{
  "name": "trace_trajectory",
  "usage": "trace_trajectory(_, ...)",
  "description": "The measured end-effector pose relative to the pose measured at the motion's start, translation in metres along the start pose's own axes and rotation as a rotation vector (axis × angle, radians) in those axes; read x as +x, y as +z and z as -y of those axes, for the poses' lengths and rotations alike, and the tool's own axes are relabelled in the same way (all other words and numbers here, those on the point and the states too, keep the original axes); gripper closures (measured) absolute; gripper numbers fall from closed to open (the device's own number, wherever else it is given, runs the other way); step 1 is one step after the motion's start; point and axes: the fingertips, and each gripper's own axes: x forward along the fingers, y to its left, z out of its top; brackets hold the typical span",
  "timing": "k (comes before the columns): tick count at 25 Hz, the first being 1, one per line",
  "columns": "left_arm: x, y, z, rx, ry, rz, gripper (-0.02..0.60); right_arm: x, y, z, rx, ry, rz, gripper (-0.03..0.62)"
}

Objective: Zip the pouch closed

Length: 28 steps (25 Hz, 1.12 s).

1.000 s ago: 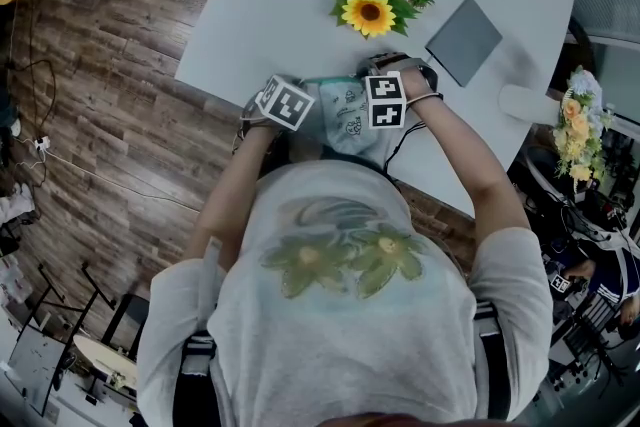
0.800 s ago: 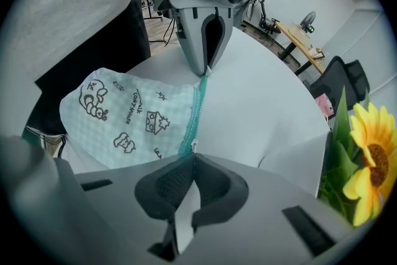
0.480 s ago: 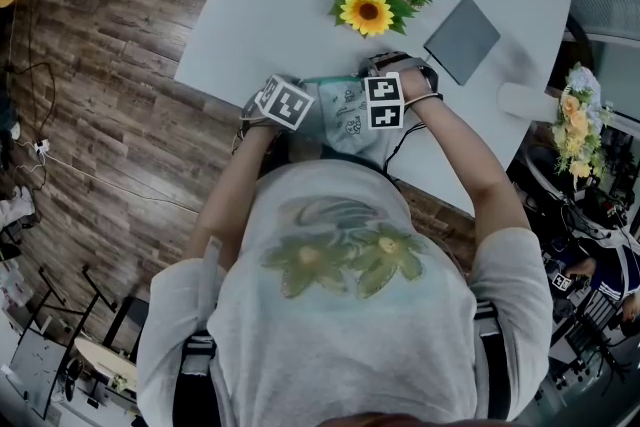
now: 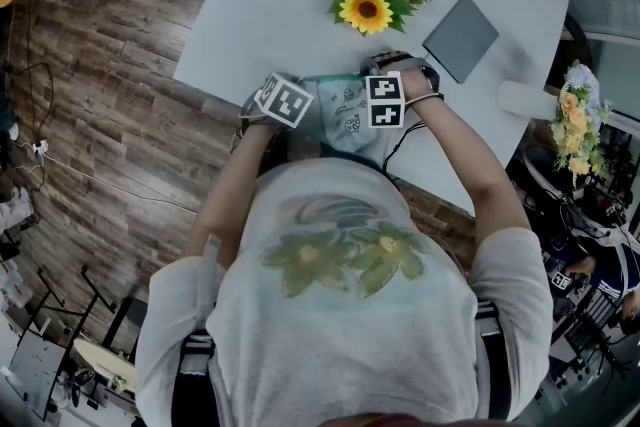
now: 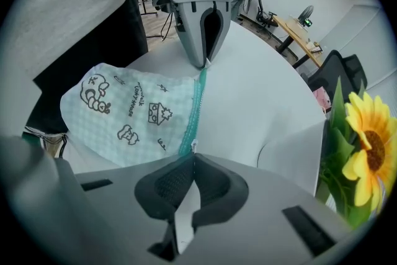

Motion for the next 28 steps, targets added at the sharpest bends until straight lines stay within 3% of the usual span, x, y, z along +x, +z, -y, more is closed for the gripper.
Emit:
trace_trajectory(16, -0.002, -0.001, 0.000, -0.001, -0.002, 0.005, 0.563, -0.002, -0.028, -0.008, 0.062, 0.019, -0.044, 0.578)
trace_trajectory(25, -0.001, 0.000, 0.000, 0.000, -0.001, 0.012, 0.562, -0.003, -0.029, -0.008, 0.105, -0.041, -0.012, 0.577)
trace_trajectory(28, -0.001, 0.000, 0.000, 0.005, 0.001, 0.013, 0.563, -0.003, -0.029, -0.009, 0.163, -0.051, -0.002, 0.576)
